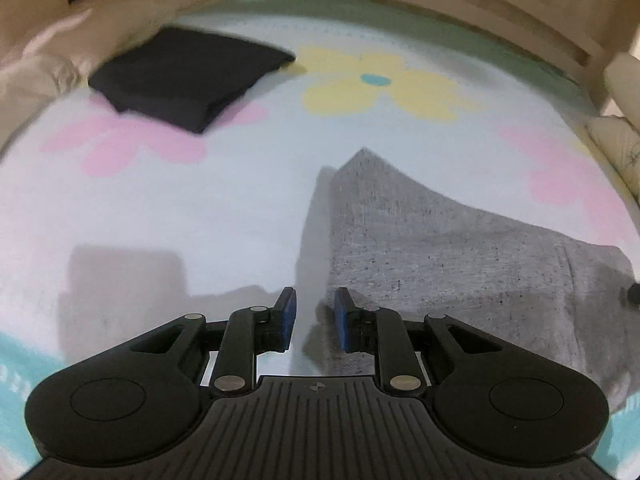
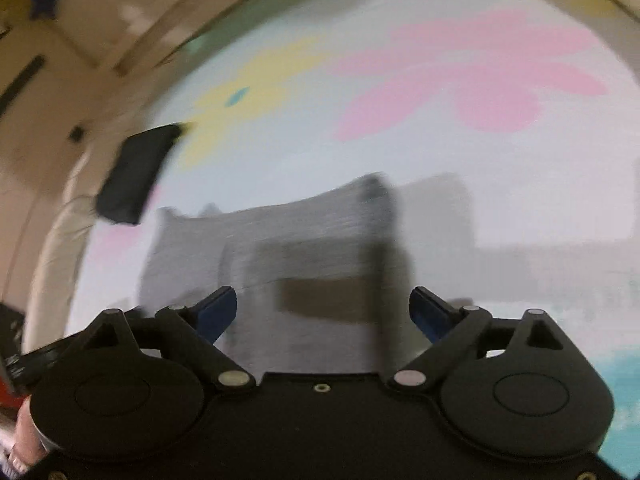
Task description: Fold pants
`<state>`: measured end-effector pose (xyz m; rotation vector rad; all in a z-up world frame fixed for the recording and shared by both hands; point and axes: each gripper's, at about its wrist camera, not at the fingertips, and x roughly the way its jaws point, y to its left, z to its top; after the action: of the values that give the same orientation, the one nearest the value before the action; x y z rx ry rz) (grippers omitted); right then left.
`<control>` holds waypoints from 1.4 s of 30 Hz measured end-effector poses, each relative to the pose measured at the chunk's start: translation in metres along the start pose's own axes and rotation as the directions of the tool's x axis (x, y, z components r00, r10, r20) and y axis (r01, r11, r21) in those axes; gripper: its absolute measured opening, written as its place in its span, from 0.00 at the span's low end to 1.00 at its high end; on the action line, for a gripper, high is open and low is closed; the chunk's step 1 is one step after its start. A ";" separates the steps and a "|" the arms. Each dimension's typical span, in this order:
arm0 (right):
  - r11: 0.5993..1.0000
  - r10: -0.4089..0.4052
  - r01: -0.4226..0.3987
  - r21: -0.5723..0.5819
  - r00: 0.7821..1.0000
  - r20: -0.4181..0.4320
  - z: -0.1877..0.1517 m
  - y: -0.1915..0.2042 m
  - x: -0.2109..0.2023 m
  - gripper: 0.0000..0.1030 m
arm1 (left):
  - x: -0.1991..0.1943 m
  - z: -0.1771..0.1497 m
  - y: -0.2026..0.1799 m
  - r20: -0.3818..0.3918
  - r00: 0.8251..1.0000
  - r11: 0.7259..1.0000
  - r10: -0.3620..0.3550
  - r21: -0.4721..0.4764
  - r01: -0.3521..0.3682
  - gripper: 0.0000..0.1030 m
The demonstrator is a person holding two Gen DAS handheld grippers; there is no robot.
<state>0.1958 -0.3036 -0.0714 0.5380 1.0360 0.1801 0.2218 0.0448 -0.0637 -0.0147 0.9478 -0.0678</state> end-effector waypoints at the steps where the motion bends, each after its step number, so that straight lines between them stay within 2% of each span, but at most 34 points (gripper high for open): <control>1: 1.000 -0.020 0.020 -0.002 1.000 0.017 -0.002 -0.001 -0.004 0.92 | -0.007 0.000 -0.007 0.026 1.000 0.999 0.009 0.031 -0.010 0.20; 3: 0.997 -0.062 0.065 -0.039 0.996 0.071 -0.007 0.005 -0.017 0.92 | -0.023 0.005 -0.021 0.079 0.997 0.997 0.001 0.081 -0.007 0.21; 5: 0.989 -0.098 0.111 -0.102 0.987 0.124 -0.015 0.022 -0.029 0.95 | -0.038 0.000 -0.036 0.110 0.993 0.992 -0.032 0.126 0.018 0.32; 7: 0.979 -0.113 0.138 -0.153 0.980 0.162 -0.019 0.039 -0.032 0.99 | -0.047 -0.010 -0.051 0.116 0.992 0.986 -0.048 0.164 0.028 0.54; 9: 0.963 -0.135 0.175 -0.207 0.972 0.190 -0.030 0.058 -0.030 0.99 | -0.045 -0.017 -0.062 0.104 0.994 0.983 -0.042 0.180 0.022 0.61; 10: 0.952 -0.154 0.197 -0.232 0.969 0.191 -0.037 0.066 -0.027 0.99 | -0.042 -0.025 -0.064 0.083 0.996 0.984 -0.033 0.175 0.018 0.61; 11: 0.942 -0.183 0.224 -0.248 0.967 0.179 -0.041 0.072 -0.021 1.00 | -0.037 -0.032 -0.066 0.051 0.998 0.986 -0.027 0.165 0.018 0.61; 12: 0.934 -0.217 0.251 -0.255 0.964 0.155 -0.031 0.079 -0.010 1.00 | -0.032 -0.037 -0.065 0.018 1.000 0.988 -0.022 0.151 0.019 0.61; 13: 0.922 -0.263 0.284 -0.265 0.958 0.112 -0.038 0.081 -0.001 1.00 | -0.022 -0.047 -0.065 -0.027 1.000 0.991 -0.013 0.135 0.017 0.63; 14: 0.911 -0.305 0.310 -0.271 0.950 0.061 -0.045 0.082 0.010 1.00 | -0.017 -0.056 -0.063 -0.032 0.999 0.992 -0.004 0.125 0.008 0.66; 16: 0.898 -0.362 0.336 -0.283 0.931 -0.041 -0.058 0.075 0.029 0.99 | -0.017 -0.067 -0.062 0.035 0.999 0.991 0.028 0.130 -0.033 0.79; 17: 0.910 -0.343 0.316 -0.270 0.938 -0.057 -0.065 0.070 0.034 0.99 | -0.017 -0.068 -0.064 0.043 0.998 0.989 0.043 0.142 -0.048 0.80; 19: 0.948 -0.273 0.264 -0.178 0.962 -0.026 -0.071 0.054 0.028 1.00 | -0.017 -0.065 -0.063 0.030 0.999 0.991 0.038 0.127 -0.041 0.81; 21: 0.963 -0.239 0.230 -0.137 0.970 -0.048 -0.067 0.044 0.026 1.00 | -0.014 -0.062 -0.060 0.003 0.999 0.995 0.040 0.088 -0.040 0.85; 23: 0.957 -0.253 0.239 -0.163 0.965 -0.070 -0.063 0.045 0.028 1.00 | -0.010 -0.059 -0.054 -0.021 0.999 0.999 0.039 0.037 -0.038 0.89; 26: 0.957 -0.268 0.256 -0.139 0.960 -0.079 -0.060 0.047 0.028 1.00 | -0.010 -0.057 -0.044 -0.047 0.999 0.999 0.013 -0.030 -0.014 0.90; 35: 0.959 -0.265 0.256 -0.120 0.962 -0.068 -0.065 0.047 0.026 1.00 | -0.001 -0.053 -0.027 -0.111 0.993 0.991 -0.047 -0.130 0.033 0.97; 42: 0.965 -0.253 0.243 -0.103 0.963 -0.095 -0.062 0.043 0.025 1.00 | 0.002 -0.053 -0.028 -0.111 0.993 0.991 -0.048 -0.128 0.034 0.99</control>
<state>0.1605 -0.2364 -0.0931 0.3151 1.1844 0.0331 0.1787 0.0176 -0.0948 -0.1479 1.0649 -0.0472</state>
